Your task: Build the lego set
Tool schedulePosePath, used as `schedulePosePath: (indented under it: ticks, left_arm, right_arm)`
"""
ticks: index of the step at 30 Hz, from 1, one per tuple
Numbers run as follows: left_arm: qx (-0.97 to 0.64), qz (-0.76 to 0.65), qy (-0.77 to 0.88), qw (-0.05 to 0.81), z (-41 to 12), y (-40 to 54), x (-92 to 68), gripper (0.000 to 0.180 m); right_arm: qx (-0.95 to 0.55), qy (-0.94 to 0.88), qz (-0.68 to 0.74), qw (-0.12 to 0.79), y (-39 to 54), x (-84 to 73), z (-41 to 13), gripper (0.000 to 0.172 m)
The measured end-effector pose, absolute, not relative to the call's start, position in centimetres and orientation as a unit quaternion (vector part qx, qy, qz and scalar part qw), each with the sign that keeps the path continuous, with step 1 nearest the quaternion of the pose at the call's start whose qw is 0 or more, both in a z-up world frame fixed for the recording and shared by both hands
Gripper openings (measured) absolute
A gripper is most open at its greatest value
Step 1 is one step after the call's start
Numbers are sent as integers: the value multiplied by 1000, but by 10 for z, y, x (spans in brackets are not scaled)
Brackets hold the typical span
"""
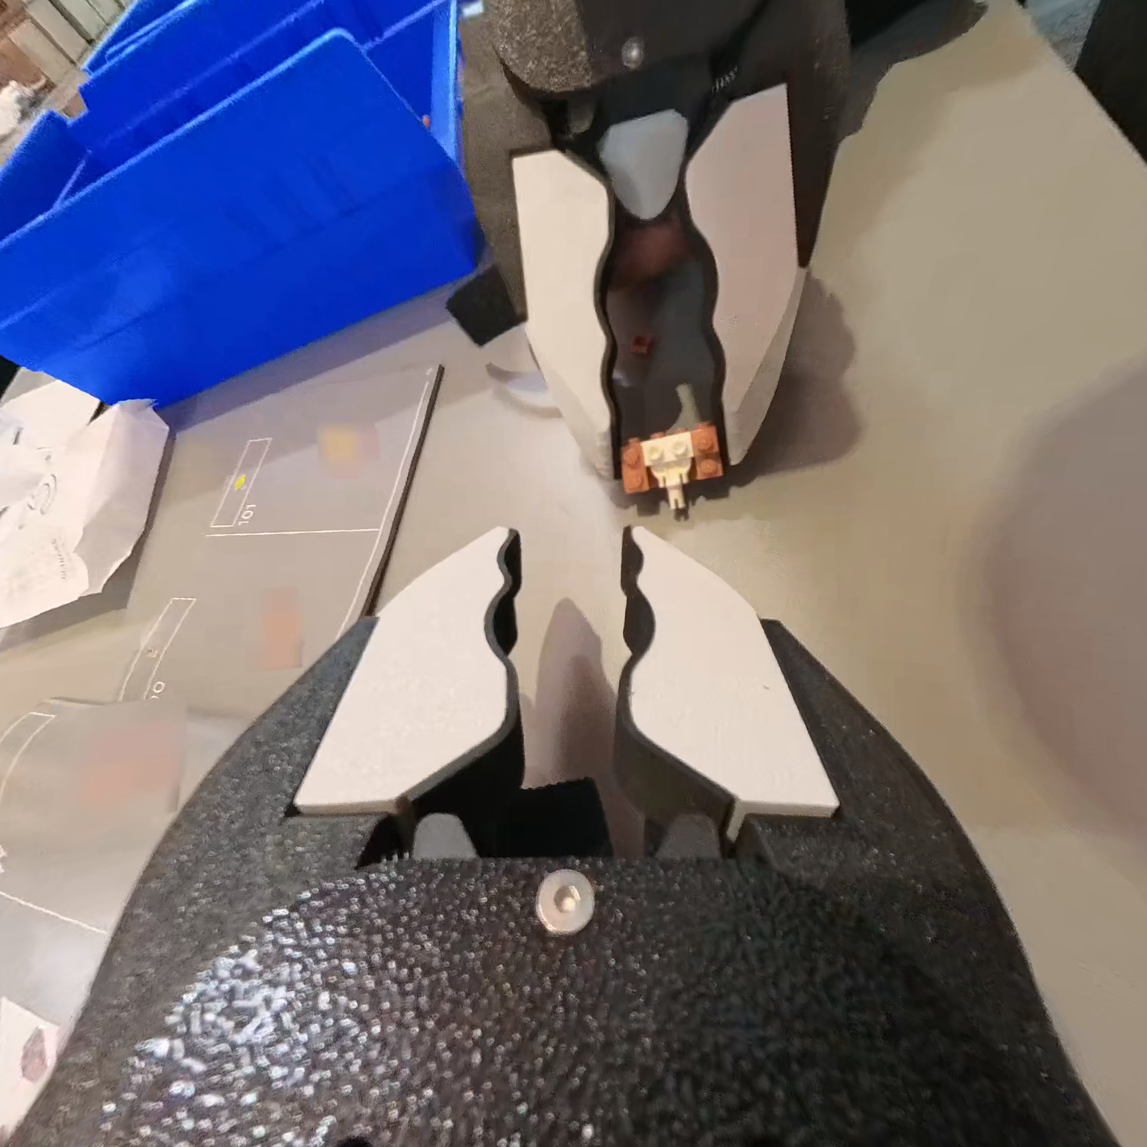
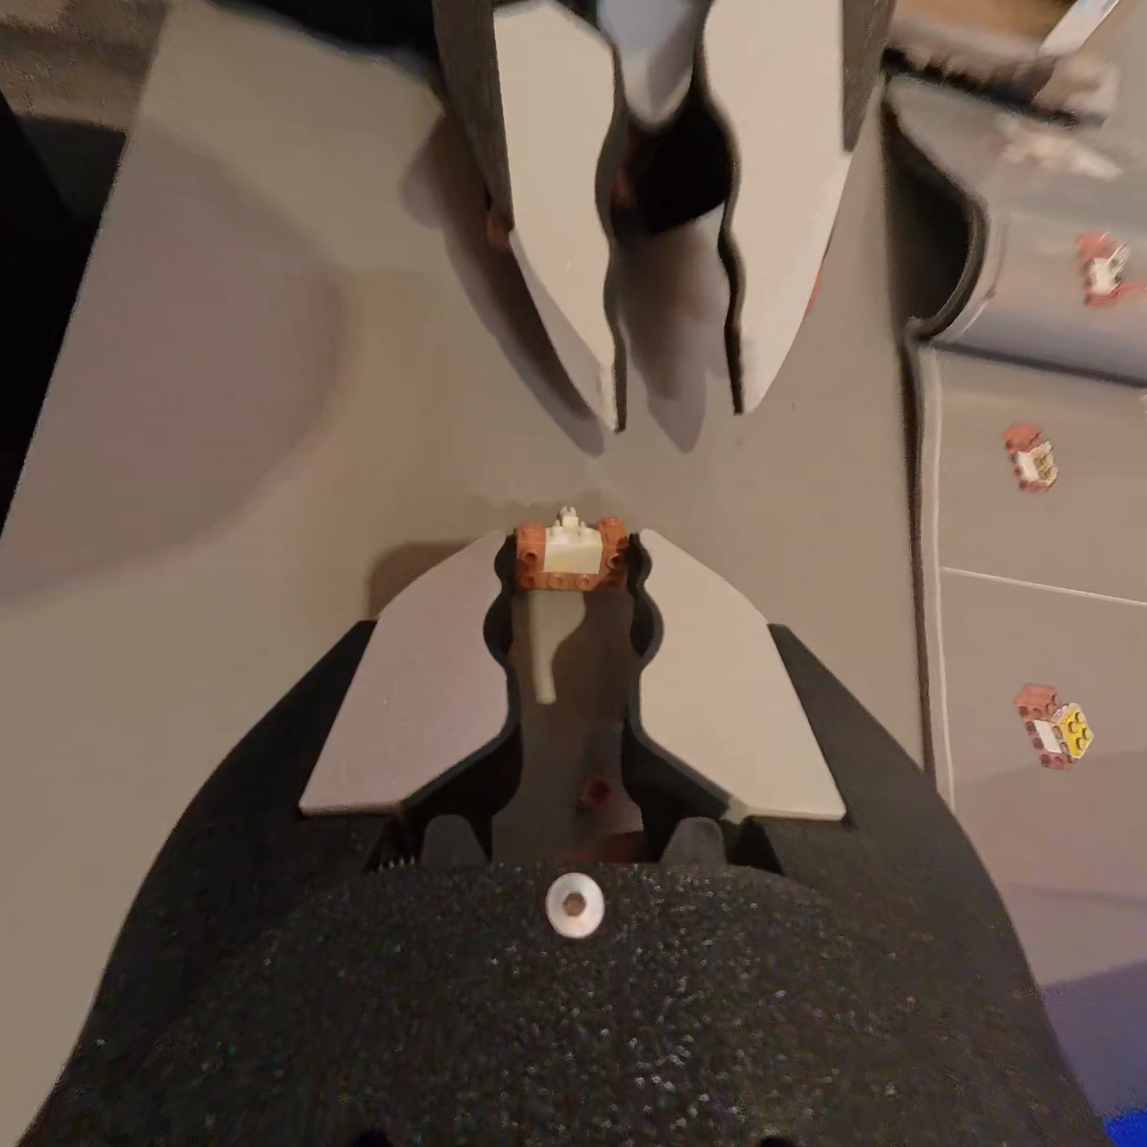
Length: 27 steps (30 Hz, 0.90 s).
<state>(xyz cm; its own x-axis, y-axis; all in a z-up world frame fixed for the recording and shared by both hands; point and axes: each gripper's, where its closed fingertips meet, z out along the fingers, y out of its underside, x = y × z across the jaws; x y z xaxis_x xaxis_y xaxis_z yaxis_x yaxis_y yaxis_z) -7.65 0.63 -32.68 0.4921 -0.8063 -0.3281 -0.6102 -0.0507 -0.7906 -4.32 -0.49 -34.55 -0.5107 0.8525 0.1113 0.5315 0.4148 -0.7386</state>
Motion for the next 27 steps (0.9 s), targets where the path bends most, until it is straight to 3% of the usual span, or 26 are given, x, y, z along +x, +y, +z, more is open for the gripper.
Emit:
schedulePosePath:
  ticks: [5,10,19,22,25,27]
  left_arm:
    - [-726,-100,489,473,-329,7,-80,30]
    - [-726,-90,492,472,-331,6,-82,30]
    - [-734,-84,487,467,-333,7,-84,30]
    - [-733,-79,489,467,-334,7,-84,29]
    - [-730,-75,492,469,-334,7,-83,29]
    - [-727,-72,495,471,-334,6,-82,29]
  right_arm:
    - [-454,-803,322,212,5,-32,-350,34]
    - [-431,-813,313,237,10,-23,-344,34]
    - [-541,-733,303,280,43,11,-342,34]
    - [-559,-735,274,269,45,14,-352,26]
    - [-554,-741,277,261,40,13,-353,8]
    - [-558,-738,278,259,40,12,-353,7]
